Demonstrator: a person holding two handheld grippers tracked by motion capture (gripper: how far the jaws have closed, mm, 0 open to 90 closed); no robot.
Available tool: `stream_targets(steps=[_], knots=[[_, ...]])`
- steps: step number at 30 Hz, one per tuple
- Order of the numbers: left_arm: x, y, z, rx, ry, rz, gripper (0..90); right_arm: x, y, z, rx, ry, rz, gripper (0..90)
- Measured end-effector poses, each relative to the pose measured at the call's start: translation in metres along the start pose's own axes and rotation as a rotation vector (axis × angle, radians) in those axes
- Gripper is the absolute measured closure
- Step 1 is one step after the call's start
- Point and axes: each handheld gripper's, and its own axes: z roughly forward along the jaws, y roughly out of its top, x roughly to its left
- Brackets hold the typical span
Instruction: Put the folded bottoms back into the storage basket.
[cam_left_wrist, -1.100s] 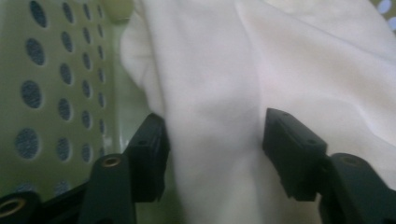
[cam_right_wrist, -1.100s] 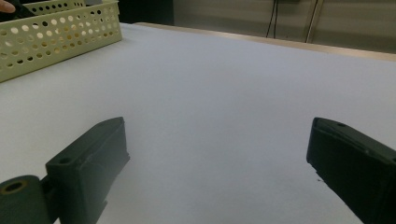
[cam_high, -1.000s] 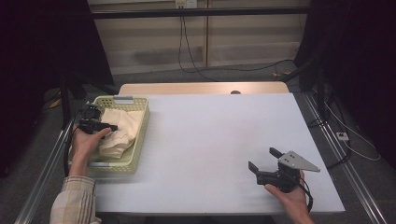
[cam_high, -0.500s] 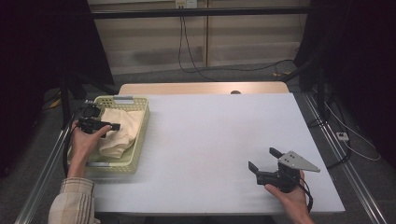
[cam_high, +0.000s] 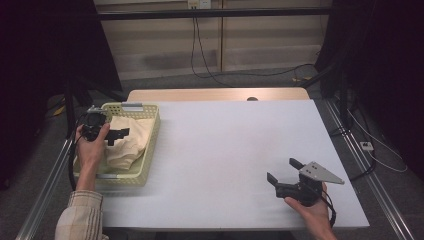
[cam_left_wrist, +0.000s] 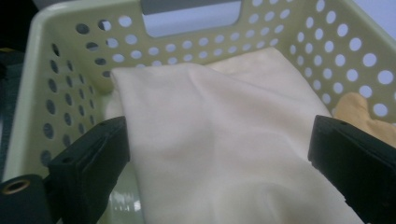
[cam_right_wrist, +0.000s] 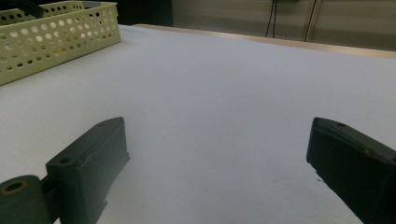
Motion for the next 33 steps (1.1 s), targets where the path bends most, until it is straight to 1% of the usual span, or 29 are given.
stream_targets(steps=[1,2,3,5,7,9,10,11,13,14,15,17,18,22,23,24,26,28,31,33], knots=[[0.0,0.001,0.0,0.01,-0.008,0.003,6.3,0.0,0.0,0.0,-0.002,0.0,0.002,5.0],[0.0,0.001,0.001,0.02,-0.025,-0.002,6.5,0.0,0.0,0.0,-0.002,0.0,0.003,5.0],[0.0,0.001,0.001,0.021,-0.032,-0.006,6.5,0.0,0.0,-0.001,-0.002,-0.001,0.002,5.0],[-0.001,0.002,0.0,0.008,-0.017,-0.007,6.5,-0.001,0.0,-0.001,-0.006,-0.002,0.003,5.0],[-0.002,0.002,-0.002,-0.016,-0.024,-0.013,6.5,-0.001,0.0,-0.002,-0.007,-0.003,-0.001,5.0],[-0.003,0.002,-0.004,-0.035,-0.017,0.0,6.5,0.0,0.0,-0.001,-0.007,-0.002,0.0,5.0],[-0.003,0.002,-0.004,-0.037,-0.012,0.013,6.4,0.0,0.0,-0.001,-0.005,-0.001,-0.001,5.0],[-0.004,0.002,-0.005,-0.033,-0.015,0.018,6.2,0.0,0.0,0.0,-0.004,0.001,-0.001,4.9],[-0.004,0.0,-0.006,-0.035,-0.036,0.03,6.3,0.001,0.0,0.001,-0.002,0.002,-0.008,5.0],[-0.004,-0.001,-0.007,-0.027,-0.045,0.036,6.3,0.001,0.001,0.001,-0.001,0.003,-0.005,5.0],[-0.004,-0.003,-0.007,-0.022,-0.061,0.019,5.8,0.001,0.001,0.001,0.0,0.002,-0.007,5.0],[-0.003,-0.005,-0.008,-0.027,-0.09,0.023,5.5,0.001,0.001,0.001,-0.001,0.002,-0.008,5.0],[-0.003,-0.006,-0.009,-0.041,-0.09,0.023,5.7,0.001,0.001,0.001,-0.002,0.002,-0.008,4.9],[-0.006,-0.007,-0.015,-0.102,-0.059,0.037,5.7,0.001,0.001,0.002,0.001,0.001,-0.013,4.9],[-0.006,-0.007,-0.017,-0.108,-0.052,0.04,5.5,0.001,0.001,0.002,0.001,-0.001,-0.008,4.9],[-0.008,-0.007,-0.019,-0.122,-0.053,0.036,5.4,0.001,0.001,0.002,0.001,-0.002,-0.008,4.9],[-0.009,-0.006,-0.023,-0.135,-0.049,0.041,5.2,0.001,0.001,0.002,0.003,-0.004,-0.007,4.9],[-0.01,-0.005,-0.027,-0.167,-0.037,0.05,4.9,0.001,0.001,0.002,0.001,-0.005,-0.009,4.9],[-0.011,-0.006,-0.031,-0.202,-0.019,0.064,4.5,0.001,0.001,0.001,0.0,-0.006,-0.005,4.9],[-0.012,-0.007,-0.033,-0.211,-0.012,0.058,4.5,0.001,0.001,0.001,-0.002,-0.007,-0.006,4.9]])
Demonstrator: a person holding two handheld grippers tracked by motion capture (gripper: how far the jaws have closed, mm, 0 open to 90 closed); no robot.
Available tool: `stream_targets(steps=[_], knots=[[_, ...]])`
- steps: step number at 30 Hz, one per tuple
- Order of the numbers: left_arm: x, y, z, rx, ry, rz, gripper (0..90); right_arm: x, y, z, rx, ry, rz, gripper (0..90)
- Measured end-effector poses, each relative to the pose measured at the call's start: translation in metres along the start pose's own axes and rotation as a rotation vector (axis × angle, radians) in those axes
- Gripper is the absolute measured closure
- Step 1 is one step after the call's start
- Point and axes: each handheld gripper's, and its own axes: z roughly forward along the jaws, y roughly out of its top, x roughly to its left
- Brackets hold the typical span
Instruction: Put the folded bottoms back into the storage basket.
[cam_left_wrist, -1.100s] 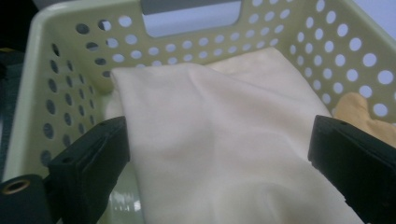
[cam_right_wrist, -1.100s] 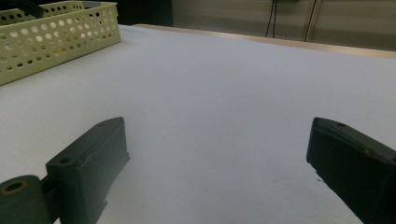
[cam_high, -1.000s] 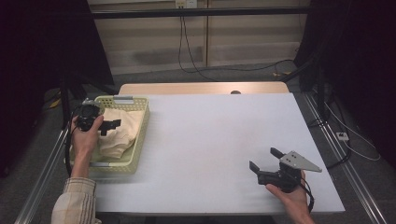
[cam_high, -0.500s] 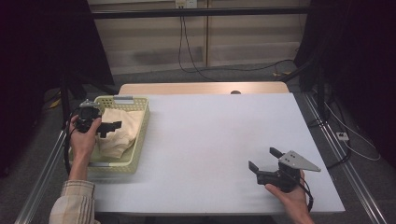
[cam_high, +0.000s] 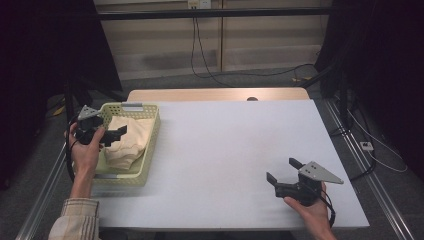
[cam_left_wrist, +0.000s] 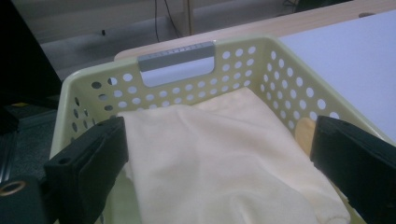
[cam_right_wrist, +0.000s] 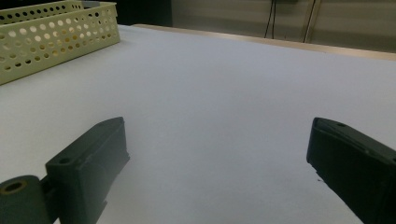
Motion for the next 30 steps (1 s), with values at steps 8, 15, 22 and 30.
stream_targets(steps=[8,15,22,30], knots=[[0.004,-0.006,-0.014,-0.024,0.023,-0.027,5.1,0.0,0.0,0.001,0.004,0.003,0.004,4.9],[0.007,-0.009,-0.028,-0.032,0.025,-0.023,5.2,0.0,0.0,0.002,0.003,0.002,0.002,4.9],[0.007,-0.016,-0.039,-0.023,0.04,-0.031,5.4,0.0,0.0,0.001,0.0,0.0,0.001,5.0],[0.003,-0.022,-0.053,-0.036,0.028,-0.038,5.4,0.001,0.0,0.001,0.003,0.0,-0.004,5.0]])
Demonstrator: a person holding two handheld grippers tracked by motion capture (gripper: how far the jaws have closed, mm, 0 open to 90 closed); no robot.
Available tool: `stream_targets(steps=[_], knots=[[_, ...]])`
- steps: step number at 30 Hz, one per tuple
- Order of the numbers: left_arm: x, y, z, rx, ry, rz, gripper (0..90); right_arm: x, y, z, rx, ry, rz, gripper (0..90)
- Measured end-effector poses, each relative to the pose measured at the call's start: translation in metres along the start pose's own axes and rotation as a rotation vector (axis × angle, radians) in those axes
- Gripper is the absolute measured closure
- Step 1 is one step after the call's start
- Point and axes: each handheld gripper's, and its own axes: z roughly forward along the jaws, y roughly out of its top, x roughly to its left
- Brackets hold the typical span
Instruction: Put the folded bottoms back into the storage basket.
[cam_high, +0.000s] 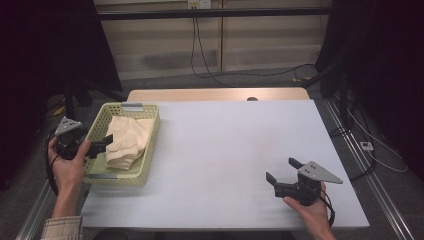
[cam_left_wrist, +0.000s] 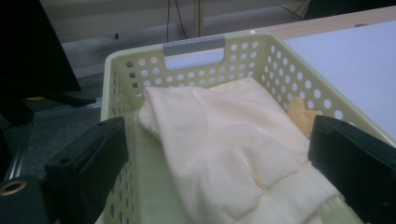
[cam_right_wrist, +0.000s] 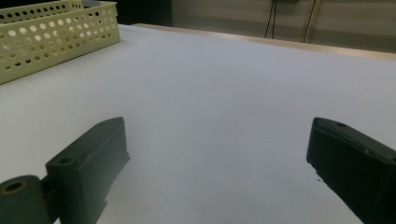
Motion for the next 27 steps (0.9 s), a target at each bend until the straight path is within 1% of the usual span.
stream_targets(steps=[2,4,5,6,7,8,9,12,14,15,17,20,21,24,25,27], knots=[[-0.001,-0.001,-0.004,0.001,0.006,0.002,5.4,0.0,0.0,0.0,0.0,0.0,0.002,5.0],[-0.001,-0.003,-0.006,-0.011,0.0,0.003,5.6,0.0,0.0,0.0,0.001,-0.001,0.001,5.0],[-0.001,-0.005,-0.009,-0.04,0.01,0.012,6.2,0.0,0.0,0.0,0.0,0.0,0.001,5.0],[0.0,-0.007,-0.011,-0.051,0.021,0.013,6.6,0.0,0.0,0.0,0.0,-0.001,0.0,5.0],[0.001,-0.009,-0.011,-0.046,0.025,0.007,6.6,0.0,0.0,0.0,-0.001,-0.001,0.0,5.0],[0.002,-0.011,-0.012,-0.042,0.02,-0.006,6.7,0.0,0.0,0.0,-0.002,-0.001,0.003,5.0],[0.003,-0.014,-0.013,-0.04,0.021,-0.008,6.6,0.0,0.0,0.0,-0.002,-0.002,0.003,5.1],[0.003,-0.017,-0.017,-0.036,0.034,0.005,6.7,0.0,0.0,0.0,0.0,-0.001,0.001,5.0],[0.001,-0.02,-0.02,-0.033,0.028,0.003,6.6,0.0,0.0,0.0,-0.001,-0.002,-0.001,5.0],[0.0,-0.021,-0.021,-0.025,0.026,0.008,6.6,0.0,0.0,0.0,0.0,-0.001,0.0,5.1],[-0.002,-0.022,-0.024,-0.024,0.027,0.013,6.6,0.0,0.0,0.0,0.001,-0.001,0.001,5.1],[-0.006,-0.025,-0.029,-0.026,0.041,0.001,6.6,0.0,0.0,0.0,0.001,-0.001,0.001,5.1],[-0.008,-0.026,-0.032,-0.025,0.048,0.004,6.5,0.0,0.0,0.0,0.001,-0.001,0.001,5.1],[-0.013,-0.027,-0.039,-0.041,0.069,0.015,6.5,0.0,0.0,0.0,0.0,-0.001,0.001,5.3],[-0.015,-0.028,-0.04,-0.053,0.072,0.009,6.5,0.0,0.0,0.0,0.0,-0.001,0.001,5.2],[-0.017,-0.03,-0.044,-0.06,0.071,0.009,6.4,0.0,0.0,0.0,-0.001,-0.001,0.0,5.2]])
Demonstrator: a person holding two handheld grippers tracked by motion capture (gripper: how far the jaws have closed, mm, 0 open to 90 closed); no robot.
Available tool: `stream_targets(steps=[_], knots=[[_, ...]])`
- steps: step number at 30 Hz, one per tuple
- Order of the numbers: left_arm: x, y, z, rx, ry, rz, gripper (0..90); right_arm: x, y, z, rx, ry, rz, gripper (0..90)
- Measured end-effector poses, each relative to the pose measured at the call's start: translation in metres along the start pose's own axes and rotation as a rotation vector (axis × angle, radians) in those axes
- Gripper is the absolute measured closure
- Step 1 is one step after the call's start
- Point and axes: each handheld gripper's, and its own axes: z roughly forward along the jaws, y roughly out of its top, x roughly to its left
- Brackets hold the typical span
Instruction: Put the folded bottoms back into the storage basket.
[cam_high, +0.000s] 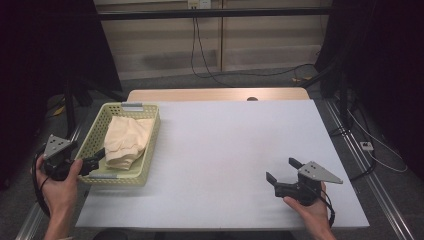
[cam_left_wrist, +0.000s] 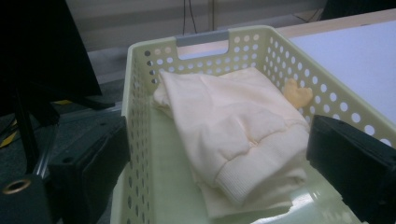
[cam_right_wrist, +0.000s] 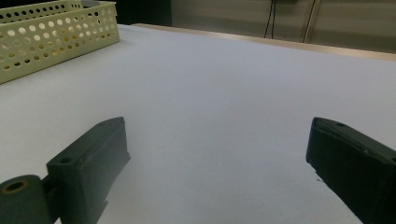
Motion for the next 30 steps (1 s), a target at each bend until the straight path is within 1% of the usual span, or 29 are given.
stream_targets(steps=[2,4,6,7,9,11,14,16,20,21,22,23,25,26,27,29,30], knots=[[-0.002,-0.002,-0.002,-0.01,-0.011,-0.014,6.3,0.0,0.0,0.0,-0.001,0.001,-0.001,5.3],[-0.004,-0.003,-0.003,-0.007,-0.024,-0.011,6.3,0.0,0.0,0.0,0.002,0.001,0.001,5.3],[-0.005,-0.004,-0.001,0.011,-0.061,-0.035,6.6,0.0,0.0,0.0,0.002,0.001,0.001,5.3],[-0.006,-0.005,0.0,0.01,-0.06,-0.041,6.7,0.0,0.0,0.0,0.0,0.002,-0.003,5.3],[-0.009,-0.006,0.001,0.003,-0.06,-0.038,6.7,0.0,0.0,0.001,-0.001,0.003,-0.004,5.3],[-0.013,-0.006,0.001,-0.005,-0.072,-0.04,6.7,0.0,0.0,0.001,0.0,0.002,0.0,5.3],[-0.019,-0.003,0.002,-0.01,-0.08,-0.024,6.7,0.0,0.0,0.0,0.001,0.003,0.0,5.3],[-0.024,0.001,0.002,-0.021,-0.093,-0.016,6.6,0.0,0.0,0.001,0.0,0.003,-0.002,5.3],[-0.033,0.005,0.005,-0.023,-0.108,0.003,6.7,0.0,0.0,0.0,0.0,0.004,-0.002,5.3],[-0.037,0.005,0.005,-0.032,-0.112,0.014,6.6,0.0,0.0,0.0,-0.001,0.004,-0.002,5.3],[-0.041,0.005,0.006,-0.046,-0.114,0.009,6.7,0.0,0.0,0.001,-0.001,0.005,-0.002,5.3],[-0.045,0.004,0.007,-0.05,-0.123,0.011,6.7,0.0,0.0,0.001,-0.001,0.006,-0.002,5.3],[-0.054,0.004,0.008,-0.05,-0.14,0.042,7.4,0.0,0.0,0.001,-0.001,0.007,-0.003,5.4],[-0.058,0.004,0.009,-0.054,-0.146,0.051,7.4,0.0,0.0,0.001,-0.001,0.007,0.002,5.4],[-0.06,0.005,0.009,-0.052,-0.15,0.056,7.4,0.0,0.0,0.001,-0.001,0.008,0.0,5.3],[-0.066,0.006,0.01,-0.043,-0.176,0.056,7.4,0.0,0.0,0.002,0.0,0.009,-0.005,5.4],[-0.069,0.008,0.01,-0.036,-0.187,0.066,7.4,0.0,0.001,0.002,0.0,0.01,-0.005,5.4]])
